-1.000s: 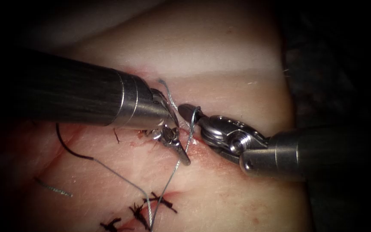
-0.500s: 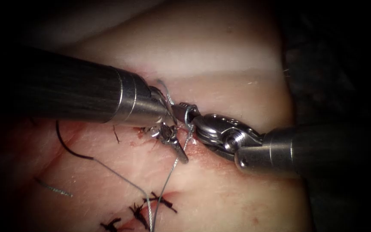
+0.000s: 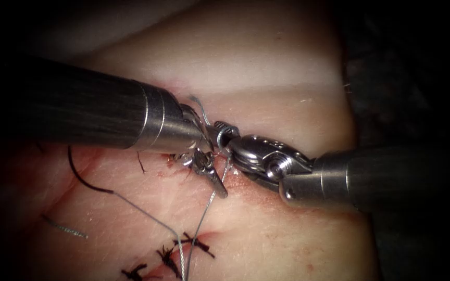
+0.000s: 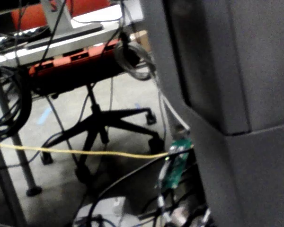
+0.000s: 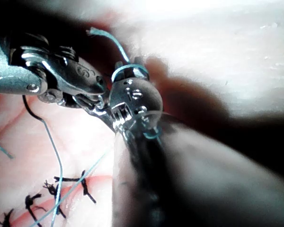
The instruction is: Wound Closure
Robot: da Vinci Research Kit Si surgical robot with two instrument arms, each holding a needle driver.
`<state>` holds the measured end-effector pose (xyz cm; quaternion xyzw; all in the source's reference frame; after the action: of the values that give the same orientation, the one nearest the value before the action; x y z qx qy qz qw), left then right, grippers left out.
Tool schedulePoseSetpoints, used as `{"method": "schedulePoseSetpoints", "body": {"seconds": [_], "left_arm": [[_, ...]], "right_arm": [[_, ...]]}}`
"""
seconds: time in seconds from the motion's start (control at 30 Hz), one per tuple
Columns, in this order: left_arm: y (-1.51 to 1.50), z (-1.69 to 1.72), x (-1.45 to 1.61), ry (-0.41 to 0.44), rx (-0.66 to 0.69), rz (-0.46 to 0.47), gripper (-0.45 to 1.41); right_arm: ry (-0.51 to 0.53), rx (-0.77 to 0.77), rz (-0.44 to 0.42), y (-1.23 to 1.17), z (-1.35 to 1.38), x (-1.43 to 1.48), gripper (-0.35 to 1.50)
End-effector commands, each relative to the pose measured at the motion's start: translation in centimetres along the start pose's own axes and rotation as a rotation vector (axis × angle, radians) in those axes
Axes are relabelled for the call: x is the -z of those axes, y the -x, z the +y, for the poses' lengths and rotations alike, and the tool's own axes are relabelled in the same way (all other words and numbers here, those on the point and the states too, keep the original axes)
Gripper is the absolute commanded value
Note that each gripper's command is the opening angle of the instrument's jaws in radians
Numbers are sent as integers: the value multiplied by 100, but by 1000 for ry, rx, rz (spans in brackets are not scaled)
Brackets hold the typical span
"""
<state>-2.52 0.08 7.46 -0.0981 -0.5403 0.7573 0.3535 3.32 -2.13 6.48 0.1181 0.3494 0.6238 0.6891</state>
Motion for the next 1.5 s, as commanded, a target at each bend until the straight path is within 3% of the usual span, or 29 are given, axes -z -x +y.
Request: {"method": "schedulePoseSetpoints", "body": {"seconds": [0.03, 0.17, 0.4, 0.5, 0.63, 0.87, 1.23, 1.27, 1.5], "left_arm": [[-4, -3, -6, 0, 0, 0, -45], [-4, -3, -6, 0, -1, -1, -45], [-4, -3, -6, 0, -2, -2, -45], [-4, -3, -7, 0, -2, -2, -45], [-3, -3, -6, 0, -3, -4, -45], [-2, -5, -5, 0, -1, -7, -45], [0, -25, 23, -13, 22, 26, -45], [-1, -37, 36, -30, 36, 49, -45], [-2, -55, 55, -94, 54, 71, -45]], "right_arm": [[-3, 1, 0, 2, -6, -8, 15], [-4, 20, 1, -1, -6, -14, 27], [-2, 29, 6, -4, -8, -20, 29], [-1, 29, 7, -5, -8, -23, 17], [-5, 51, 3, -4, -9, -24, -35], [-23, 63, -11, -3, -8, -18, -35], [-30, 72, -9, -1, 19, 28, -35], [-71, 70, -37, 3, 27, 43, -35], [-140, 39, -106, 1, 23, 75, -35]]}}
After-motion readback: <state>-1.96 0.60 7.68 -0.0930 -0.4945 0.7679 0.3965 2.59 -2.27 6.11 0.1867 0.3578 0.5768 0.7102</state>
